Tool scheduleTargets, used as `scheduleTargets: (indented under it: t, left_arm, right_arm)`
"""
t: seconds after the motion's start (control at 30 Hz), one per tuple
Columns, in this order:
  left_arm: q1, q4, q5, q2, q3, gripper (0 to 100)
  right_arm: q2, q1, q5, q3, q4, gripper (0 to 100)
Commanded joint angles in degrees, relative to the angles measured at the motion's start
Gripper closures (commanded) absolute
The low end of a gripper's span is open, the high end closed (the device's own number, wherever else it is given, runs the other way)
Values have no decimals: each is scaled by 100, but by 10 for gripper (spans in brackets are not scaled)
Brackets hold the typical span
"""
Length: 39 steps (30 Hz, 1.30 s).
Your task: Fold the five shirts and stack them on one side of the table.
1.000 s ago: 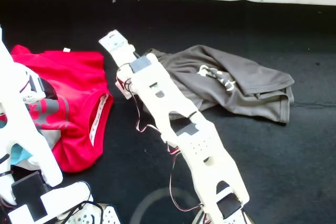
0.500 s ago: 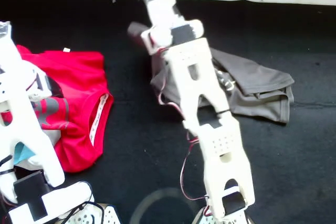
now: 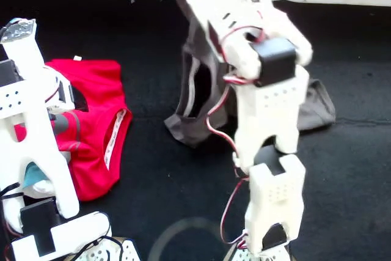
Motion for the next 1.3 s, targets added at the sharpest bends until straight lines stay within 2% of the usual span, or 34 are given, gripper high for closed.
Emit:
scheduleTargets:
  t: [0.0, 0.13, 0.37, 0.5, 0.67, 0.83, 1.03, 1.27]
  left_arm:
    - [92, -62, 26, -198, -22, 742]
    - [101, -62, 26, -198, -22, 742]
    - [382, -62, 26, -198, -22, 742]
    - [822, -62, 26, -154, -22, 742]
    - [1534, -264, 18, -145, 84, 740]
    - [1684, -387, 18, -145, 110, 740]
    - [1684, -352, 18, -145, 110, 740]
    - [1675, -369, 18, -145, 233, 740]
  right_arm:
    - [-708, 242, 246, -233, -875, 992]
    - [-831, 611, 615, -215, -1235, 992]
    - [-418, 1684, 686, -215, -488, 992]
    - [66, 2387, 686, -215, 4, 992]
    - [804, 3371, 703, -215, 92, 992]
    - [1640, 4163, 686, -224, 101, 992]
    - [2387, 4391, 712, -277, 497, 992]
    - [2422, 4374, 677, -549, 804, 992]
